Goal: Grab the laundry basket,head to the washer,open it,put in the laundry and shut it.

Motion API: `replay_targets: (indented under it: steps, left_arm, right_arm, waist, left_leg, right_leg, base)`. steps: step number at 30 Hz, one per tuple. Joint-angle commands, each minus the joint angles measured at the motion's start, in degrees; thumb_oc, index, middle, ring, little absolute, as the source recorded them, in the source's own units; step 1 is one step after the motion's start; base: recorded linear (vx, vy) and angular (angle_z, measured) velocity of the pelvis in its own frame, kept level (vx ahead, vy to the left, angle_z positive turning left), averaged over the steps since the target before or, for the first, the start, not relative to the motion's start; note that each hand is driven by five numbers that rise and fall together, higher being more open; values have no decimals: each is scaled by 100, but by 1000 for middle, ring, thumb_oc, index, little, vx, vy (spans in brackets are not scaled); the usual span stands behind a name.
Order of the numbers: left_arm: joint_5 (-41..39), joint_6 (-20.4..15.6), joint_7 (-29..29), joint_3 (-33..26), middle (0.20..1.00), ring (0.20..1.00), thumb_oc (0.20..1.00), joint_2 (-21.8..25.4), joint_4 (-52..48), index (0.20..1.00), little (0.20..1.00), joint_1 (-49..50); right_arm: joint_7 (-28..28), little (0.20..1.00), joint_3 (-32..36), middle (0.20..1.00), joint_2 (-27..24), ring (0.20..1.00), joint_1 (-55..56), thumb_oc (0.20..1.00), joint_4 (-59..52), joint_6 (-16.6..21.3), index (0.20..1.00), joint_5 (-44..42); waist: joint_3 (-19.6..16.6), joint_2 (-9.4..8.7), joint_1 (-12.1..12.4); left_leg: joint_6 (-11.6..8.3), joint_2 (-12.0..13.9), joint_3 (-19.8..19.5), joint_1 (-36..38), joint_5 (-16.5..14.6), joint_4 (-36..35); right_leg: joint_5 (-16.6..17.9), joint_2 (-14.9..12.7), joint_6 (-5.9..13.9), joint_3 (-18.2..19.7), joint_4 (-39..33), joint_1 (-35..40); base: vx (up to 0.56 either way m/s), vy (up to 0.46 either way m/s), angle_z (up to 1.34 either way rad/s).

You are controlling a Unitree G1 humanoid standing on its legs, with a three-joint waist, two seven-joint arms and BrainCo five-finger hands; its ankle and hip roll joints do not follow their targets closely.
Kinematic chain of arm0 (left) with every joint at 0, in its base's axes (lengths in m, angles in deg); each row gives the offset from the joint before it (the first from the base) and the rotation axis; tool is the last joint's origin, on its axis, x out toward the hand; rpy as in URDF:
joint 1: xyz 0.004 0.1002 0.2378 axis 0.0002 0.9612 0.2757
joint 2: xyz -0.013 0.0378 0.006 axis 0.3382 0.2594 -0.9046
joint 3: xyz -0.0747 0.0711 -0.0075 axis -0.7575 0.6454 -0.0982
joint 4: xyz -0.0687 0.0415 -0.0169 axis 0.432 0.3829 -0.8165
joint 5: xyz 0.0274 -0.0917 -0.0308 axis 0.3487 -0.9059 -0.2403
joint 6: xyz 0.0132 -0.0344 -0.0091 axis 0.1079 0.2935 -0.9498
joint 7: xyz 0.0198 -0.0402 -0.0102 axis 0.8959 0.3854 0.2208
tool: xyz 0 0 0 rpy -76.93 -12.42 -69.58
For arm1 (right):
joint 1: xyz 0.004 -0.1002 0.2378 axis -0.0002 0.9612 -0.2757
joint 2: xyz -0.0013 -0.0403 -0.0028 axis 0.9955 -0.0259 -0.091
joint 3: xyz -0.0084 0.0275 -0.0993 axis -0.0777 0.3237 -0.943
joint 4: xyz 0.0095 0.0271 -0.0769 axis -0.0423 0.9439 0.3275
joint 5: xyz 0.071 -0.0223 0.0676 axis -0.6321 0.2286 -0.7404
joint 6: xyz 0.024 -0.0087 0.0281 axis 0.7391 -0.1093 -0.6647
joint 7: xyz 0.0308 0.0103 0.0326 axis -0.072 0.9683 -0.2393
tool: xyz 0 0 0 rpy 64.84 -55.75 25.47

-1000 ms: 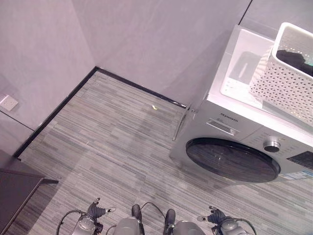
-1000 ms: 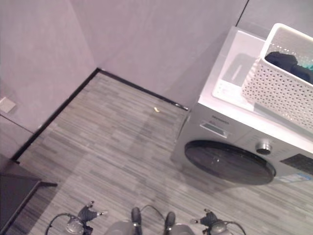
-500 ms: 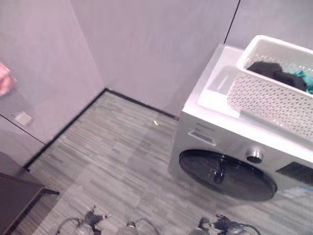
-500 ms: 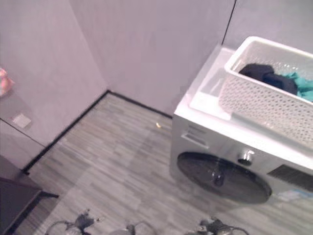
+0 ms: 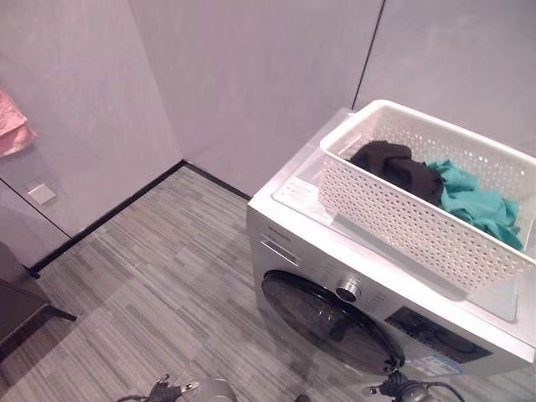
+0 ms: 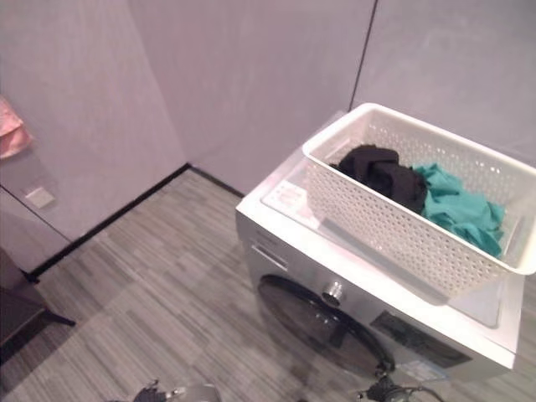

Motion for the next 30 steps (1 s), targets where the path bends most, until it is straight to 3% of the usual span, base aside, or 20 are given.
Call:
replay_targets:
  steps: [1, 2, 4, 8, 11, 12, 14, 16, 20, 25, 28, 30]
  left_arm:
    - [-1, -127, -45, 35, 1000, 1000, 1000, 93, 290, 1000, 1000, -300]
    - [50, -120, -71, 92, 1000, 1000, 1000, 92, 332, 1000, 1000, -339]
    - [221, -91, -100, 165, 1000, 1000, 1000, 109, 413, 1000, 1000, -343]
    - [227, -83, -131, 73, 1000, 1000, 1000, 151, 464, 1000, 1000, -315]
    - [258, -105, -122, 83, 1000, 1000, 1000, 202, 303, 1000, 1000, -319]
    - [276, -110, -105, 101, 1000, 1000, 1000, 229, 222, 1000, 1000, -321]
    - [207, -154, -23, 84, 1000, 1000, 1000, 207, 155, 1000, 1000, -317]
    - [128, -179, 12, -2, 1000, 1000, 1000, 182, 161, 1000, 1000, -270]
    - [-151, -227, 105, -210, 1000, 1000, 1000, 51, 308, 1000, 1000, -178]
    - [-214, -255, 129, -219, 1000, 1000, 1000, -73, 392, 1000, 1000, -74]
    - [-195, -232, 106, -293, 1000, 1000, 1000, -91, 432, 1000, 1000, 32]
    - [-123, -229, 97, -380, 1000, 1000, 1000, -35, 364, 1000, 1000, 87]
  right_arm:
    - [-51, 1000, -191, 1000, 109, 1000, -234, 1000, 121, 59, 1000, 116]
    - [-52, 1000, -200, 1000, 156, 1000, -226, 1000, 139, 60, 1000, 127]
    - [-97, 1000, -224, 1000, 269, 1000, -209, 1000, 170, 47, 1000, 171]
    - [-124, 1000, -402, 1000, 399, 1000, -286, 1000, 232, 20, 1000, 397]
    - [-45, 1000, -535, 1000, 436, 1000, -425, 1000, 211, -9, 1000, 709]
    - [6, 1000, -555, 1000, 427, 1000, -429, 1000, 108, -18, 1000, 822]
    - [205, 1000, -541, 1000, 400, 1000, -363, 1000, 11, -26, 1000, 1020]
    - [260, 1000, -481, 1000, 401, 1000, -287, 1000, 42, -24, 1000, 1029]
    - [466, 1000, -200, 1000, 347, 1000, 174, 1000, -19, 60, 1000, 867]
    - [542, 1000, -71, 1000, 295, 1000, 461, 1000, -138, 129, 1000, 830]
    - [522, 1000, -198, 1000, 110, 1000, 776, 1000, -1137, 186, 1000, 1143]
    - [406, 1000, -255, 1000, -221, 1000, 1123, 1000, -2660, 274, 1000, 1572]
  waist:
    - [4, 202, 244]
    - [3, 173, 207]
    - [13, 154, 170]
    - [31, 168, 288]
    - [113, 327, 379]
    - [143, 352, 315]
    - [139, 359, 196]
    - [105, 348, 214]
    - [35, 253, 24]
    - [70, 271, -224]
    - [118, 229, -389]
    - [169, 146, -464]
  left_leg:
    - [479, 21, 6, 309, -425, -611]
    - [500, -48, -55, 250, -262, -665]
    - [505, 94, 147, 404, -202, -883]
    - [579, 126, 287, 619, -154, -1186]
    - [574, 281, 348, 719, -265, -1213]
    - [606, 284, 349, 656, -140, -1251]
    - [596, 301, 428, 649, -173, -1261]
    - [573, 327, 546, 655, -181, -1263]
    - [504, 400, 696, 726, -163, -1280]
    - [483, 451, 823, 825, -143, -1386]
    - [463, 512, 1024, 869, -136, -1468]
    - [460, 556, 1188, 852, -142, -1489]
  right_leg:
    - [-517, -187, 265, 242, 442, -60]
    - [-436, -231, 240, 176, 447, -111]
    - [-449, -215, 236, 185, 484, -88]
    - [-469, -257, 289, 111, 720, -178]
    - [-526, -518, 469, 84, 1214, -326]
    - [-428, -612, 442, 185, 1289, -435]
    - [-343, -715, 486, 453, 1059, -291]
    - [-272, -779, 528, 284, 897, -194]
    - [-291, -661, 510, 342, 656, -101]
    - [-301, -593, 499, 377, 613, -119]
    - [-259, -552, 519, 532, 549, -212]
    - [-205, -529, 548, 676, 509, -320]
  base:
    - [6, 50, -27]
    - [21, 56, -23]
    - [17, 31, -5]
    - [44, 37, -28]
    - [-19, -10, -57]
    - [-78, -1, -33]
    - [-50, -39, 2]
    - [14, -56, 9]
    - [55, -45, -13]
    - [34, 1, -16]
    - [8, 15, -24]
    - [0, -5, -49]
